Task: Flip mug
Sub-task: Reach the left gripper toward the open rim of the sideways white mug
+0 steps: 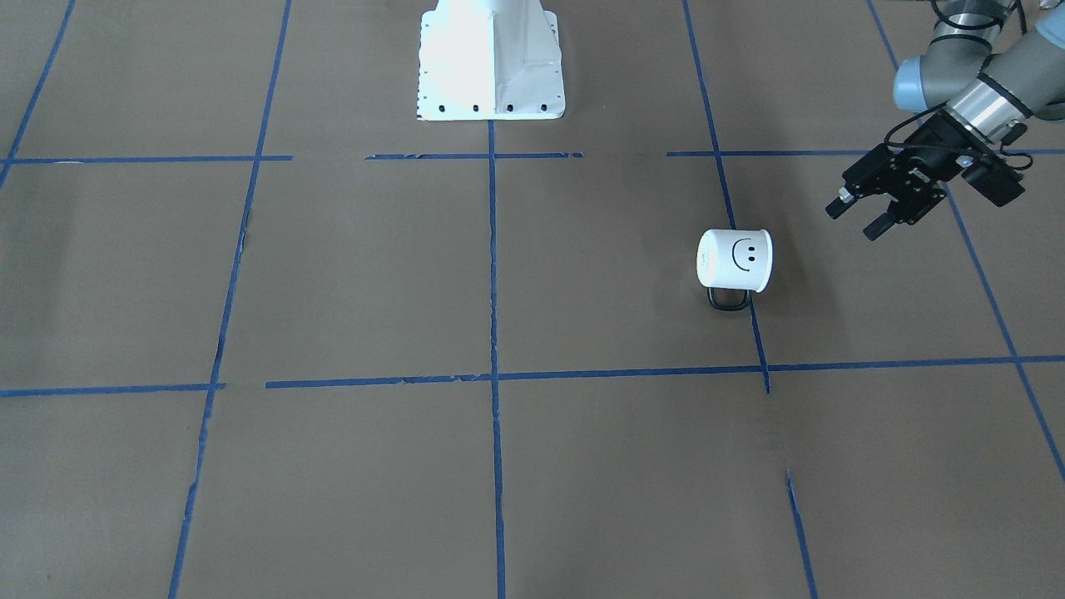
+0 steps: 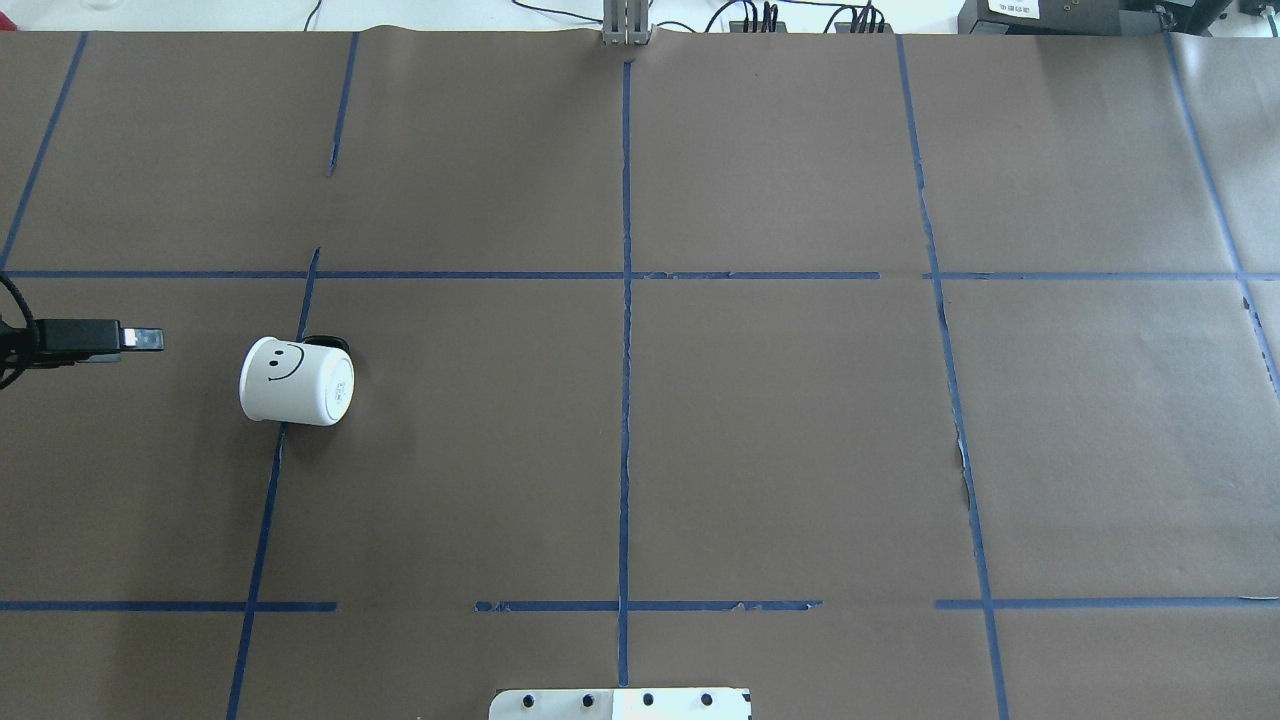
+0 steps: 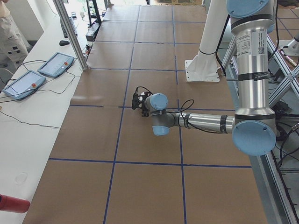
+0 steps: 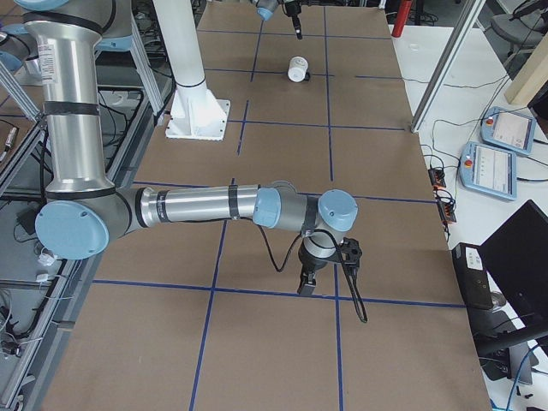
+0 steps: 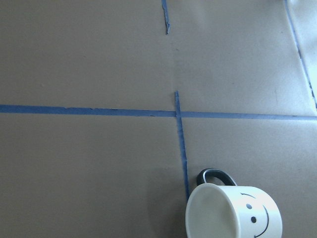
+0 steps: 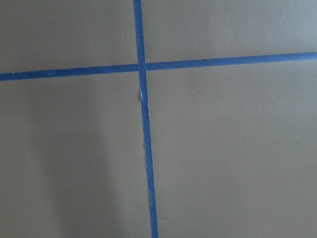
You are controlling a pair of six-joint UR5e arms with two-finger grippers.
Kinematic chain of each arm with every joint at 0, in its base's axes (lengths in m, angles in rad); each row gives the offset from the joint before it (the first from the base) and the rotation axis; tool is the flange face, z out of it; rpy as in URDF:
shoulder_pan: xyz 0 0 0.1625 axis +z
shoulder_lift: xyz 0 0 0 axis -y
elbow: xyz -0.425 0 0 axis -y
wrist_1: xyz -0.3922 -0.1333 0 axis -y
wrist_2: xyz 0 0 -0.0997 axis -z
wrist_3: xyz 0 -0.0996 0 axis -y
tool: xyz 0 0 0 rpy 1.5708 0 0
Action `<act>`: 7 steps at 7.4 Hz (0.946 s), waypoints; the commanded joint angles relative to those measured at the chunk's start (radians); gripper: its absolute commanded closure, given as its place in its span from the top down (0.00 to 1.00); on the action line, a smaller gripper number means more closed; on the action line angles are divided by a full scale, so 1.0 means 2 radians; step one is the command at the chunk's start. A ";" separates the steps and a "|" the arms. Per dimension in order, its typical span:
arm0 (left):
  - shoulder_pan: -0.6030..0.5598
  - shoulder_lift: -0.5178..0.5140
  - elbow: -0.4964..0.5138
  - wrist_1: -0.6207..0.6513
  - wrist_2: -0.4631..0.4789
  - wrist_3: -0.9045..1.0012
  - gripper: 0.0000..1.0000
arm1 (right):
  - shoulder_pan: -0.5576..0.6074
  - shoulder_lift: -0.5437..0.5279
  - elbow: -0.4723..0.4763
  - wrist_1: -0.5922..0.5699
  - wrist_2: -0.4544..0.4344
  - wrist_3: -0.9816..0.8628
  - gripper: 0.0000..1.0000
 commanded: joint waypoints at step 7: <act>0.152 -0.106 0.170 -0.272 0.214 -0.107 0.43 | 0.000 -0.001 0.000 0.000 0.000 0.000 1.00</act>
